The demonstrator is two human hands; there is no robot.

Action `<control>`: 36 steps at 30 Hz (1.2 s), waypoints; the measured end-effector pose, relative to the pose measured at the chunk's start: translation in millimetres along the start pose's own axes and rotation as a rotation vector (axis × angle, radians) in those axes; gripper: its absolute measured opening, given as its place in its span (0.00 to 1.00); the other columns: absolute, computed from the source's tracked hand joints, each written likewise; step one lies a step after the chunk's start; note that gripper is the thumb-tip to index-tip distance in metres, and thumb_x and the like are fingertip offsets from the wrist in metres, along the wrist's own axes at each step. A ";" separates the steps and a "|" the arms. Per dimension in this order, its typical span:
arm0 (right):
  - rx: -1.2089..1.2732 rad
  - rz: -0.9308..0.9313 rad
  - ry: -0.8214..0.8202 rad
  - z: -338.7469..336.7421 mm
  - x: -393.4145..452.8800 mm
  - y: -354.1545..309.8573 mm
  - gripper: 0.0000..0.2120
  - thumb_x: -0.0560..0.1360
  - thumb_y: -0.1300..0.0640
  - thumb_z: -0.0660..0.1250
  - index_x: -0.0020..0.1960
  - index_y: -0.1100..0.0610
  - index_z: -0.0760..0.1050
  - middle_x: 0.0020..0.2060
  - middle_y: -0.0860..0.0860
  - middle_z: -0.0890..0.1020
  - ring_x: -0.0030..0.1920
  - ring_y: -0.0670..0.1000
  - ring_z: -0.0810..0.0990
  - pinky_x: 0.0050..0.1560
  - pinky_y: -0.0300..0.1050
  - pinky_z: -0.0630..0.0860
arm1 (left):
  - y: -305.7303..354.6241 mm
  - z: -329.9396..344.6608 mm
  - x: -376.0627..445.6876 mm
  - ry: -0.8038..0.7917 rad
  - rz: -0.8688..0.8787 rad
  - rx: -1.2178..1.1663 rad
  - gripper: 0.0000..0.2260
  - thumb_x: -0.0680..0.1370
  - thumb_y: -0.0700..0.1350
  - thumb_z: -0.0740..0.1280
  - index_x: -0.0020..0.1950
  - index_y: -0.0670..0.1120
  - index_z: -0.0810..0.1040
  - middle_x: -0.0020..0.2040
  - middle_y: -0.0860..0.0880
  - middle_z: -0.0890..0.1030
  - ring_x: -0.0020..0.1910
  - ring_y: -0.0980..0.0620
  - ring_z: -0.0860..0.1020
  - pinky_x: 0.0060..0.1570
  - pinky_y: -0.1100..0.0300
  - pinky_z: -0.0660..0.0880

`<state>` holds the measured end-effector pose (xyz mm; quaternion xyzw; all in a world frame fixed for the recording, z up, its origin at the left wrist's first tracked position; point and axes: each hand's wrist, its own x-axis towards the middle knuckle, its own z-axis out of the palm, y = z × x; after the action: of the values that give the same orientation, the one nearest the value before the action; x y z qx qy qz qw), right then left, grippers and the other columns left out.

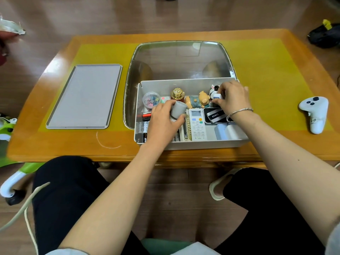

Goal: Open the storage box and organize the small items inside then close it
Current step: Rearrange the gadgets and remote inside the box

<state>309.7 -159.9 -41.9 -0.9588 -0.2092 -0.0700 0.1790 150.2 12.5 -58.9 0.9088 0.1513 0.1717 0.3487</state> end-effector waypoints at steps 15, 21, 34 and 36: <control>0.391 -0.025 -0.479 -41.9 -33.1 -13.4 0.13 0.63 0.58 0.79 0.38 0.56 0.74 0.29 0.49 0.77 0.28 0.43 0.74 0.31 0.32 0.70 | 0.2 -1.5 2.0 -0.025 -0.042 -0.067 0.19 0.75 0.51 0.70 0.63 0.48 0.72 0.57 0.49 0.76 0.56 0.51 0.73 0.53 0.52 0.76; 0.213 -0.111 -0.679 -29.7 -31.6 -9.5 0.09 0.65 0.59 0.78 0.39 0.55 0.78 0.34 0.49 0.81 0.36 0.47 0.78 0.44 0.43 0.77 | 0.5 -2.5 1.8 -0.040 -0.042 -0.079 0.19 0.75 0.51 0.70 0.63 0.48 0.72 0.57 0.48 0.76 0.56 0.50 0.74 0.53 0.49 0.77; -0.094 -0.210 -0.656 -19.2 -31.6 -5.4 0.05 0.70 0.57 0.73 0.46 0.55 0.83 0.44 0.51 0.85 0.45 0.50 0.82 0.51 0.46 0.77 | 2.0 -3.3 1.4 -0.053 -0.055 -0.087 0.19 0.75 0.51 0.69 0.64 0.47 0.72 0.57 0.48 0.77 0.56 0.50 0.74 0.54 0.49 0.76; -0.096 -0.209 -0.659 -19.4 -31.9 -5.9 0.06 0.70 0.57 0.74 0.46 0.55 0.83 0.44 0.51 0.85 0.44 0.50 0.81 0.50 0.46 0.78 | 1.8 -3.5 1.9 -0.056 -0.060 -0.083 0.19 0.75 0.51 0.69 0.64 0.47 0.72 0.57 0.48 0.77 0.56 0.50 0.74 0.54 0.49 0.76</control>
<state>277.2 -174.1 -28.7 -0.9107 -0.3491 0.2155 0.0482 150.7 14.1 -54.8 0.8932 0.1615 0.1415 0.3951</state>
